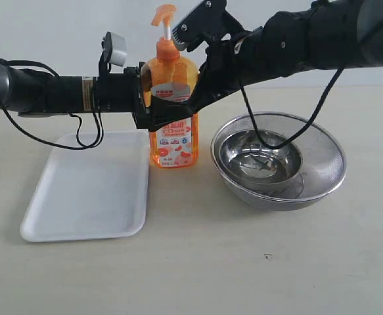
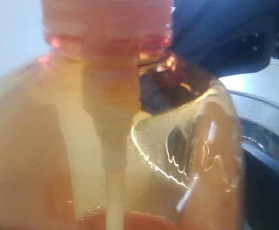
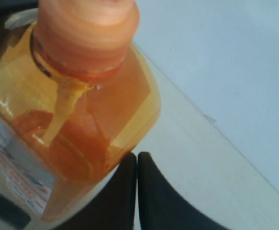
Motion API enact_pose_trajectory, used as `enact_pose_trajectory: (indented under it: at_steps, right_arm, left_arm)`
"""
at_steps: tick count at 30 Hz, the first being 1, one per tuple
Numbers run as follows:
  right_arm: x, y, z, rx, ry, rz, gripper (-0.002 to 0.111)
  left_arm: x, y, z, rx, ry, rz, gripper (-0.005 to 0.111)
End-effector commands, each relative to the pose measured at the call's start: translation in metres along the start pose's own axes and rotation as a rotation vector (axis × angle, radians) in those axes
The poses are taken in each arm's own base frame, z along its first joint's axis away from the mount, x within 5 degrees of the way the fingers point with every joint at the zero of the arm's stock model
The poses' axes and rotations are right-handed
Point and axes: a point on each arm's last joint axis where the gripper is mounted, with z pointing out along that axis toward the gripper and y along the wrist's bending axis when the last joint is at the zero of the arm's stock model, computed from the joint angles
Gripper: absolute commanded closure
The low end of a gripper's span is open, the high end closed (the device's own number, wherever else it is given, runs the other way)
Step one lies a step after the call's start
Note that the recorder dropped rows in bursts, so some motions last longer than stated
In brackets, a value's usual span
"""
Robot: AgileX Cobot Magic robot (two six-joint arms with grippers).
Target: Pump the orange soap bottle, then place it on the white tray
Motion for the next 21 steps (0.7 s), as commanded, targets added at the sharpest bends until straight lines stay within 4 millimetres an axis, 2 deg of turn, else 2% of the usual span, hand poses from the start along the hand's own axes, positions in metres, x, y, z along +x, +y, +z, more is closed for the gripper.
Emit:
enact_pose_trajectory:
  at_steps: [1,5,6,21]
  right_arm:
    - [-0.0046,0.0011,-0.0005,0.004,-0.019,-0.006,0.108]
    - [-0.0044,0.0012,-0.0005,0.002,-0.017,-0.006,0.108]
    - [-0.0044,0.0012,-0.0005,0.002,-0.017,-0.006,0.108]
    - [-0.0043,0.0013,-0.0005,0.001,-0.015,-0.006,0.108]
  left_arm:
    - [-0.0056,-0.003,0.0044,0.018,-0.021,0.006,0.048]
    - [-0.0056,-0.003,0.0044,0.018,-0.021,0.006,0.095]
    - [-0.0057,-0.0031,0.0044,0.02,-0.023,0.009,0.102]
    - [-0.0057,-0.0031,0.0044,0.02,-0.023,0.009,0.102]
